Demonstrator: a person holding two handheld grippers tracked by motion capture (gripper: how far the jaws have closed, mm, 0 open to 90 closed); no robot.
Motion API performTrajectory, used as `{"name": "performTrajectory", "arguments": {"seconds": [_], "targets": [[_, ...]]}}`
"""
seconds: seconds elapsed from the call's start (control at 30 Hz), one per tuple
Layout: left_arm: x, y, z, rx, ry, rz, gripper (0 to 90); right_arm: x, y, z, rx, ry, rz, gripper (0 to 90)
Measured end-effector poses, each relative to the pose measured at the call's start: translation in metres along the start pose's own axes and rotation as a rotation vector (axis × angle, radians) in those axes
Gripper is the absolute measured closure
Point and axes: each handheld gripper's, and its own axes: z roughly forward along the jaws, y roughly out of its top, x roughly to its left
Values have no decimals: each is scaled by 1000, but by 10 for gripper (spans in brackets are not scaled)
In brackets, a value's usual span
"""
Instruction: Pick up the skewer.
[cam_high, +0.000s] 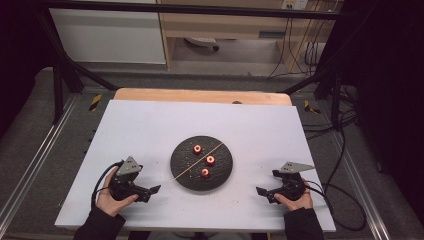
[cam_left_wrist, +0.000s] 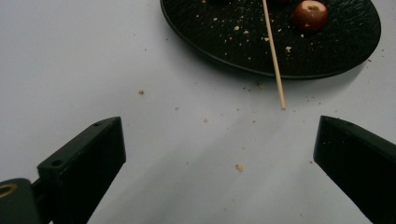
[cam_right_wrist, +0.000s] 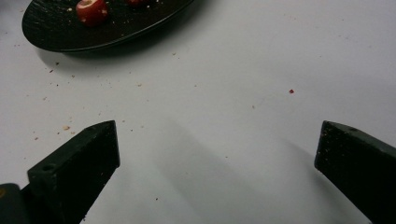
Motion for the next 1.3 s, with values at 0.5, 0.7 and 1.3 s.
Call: {"name": "performTrajectory", "arguments": {"seconds": [0.5,0.7,1.3], "targets": [[-14,37,10,39,-6,33,32,0,0,0,3,1,2,8],[-19,49,18,70,-6,53,44,0,0,1,3,1,2,8],[-30,72,52,151,-26,84,151,0,0,1,7,2,2,9]]}}
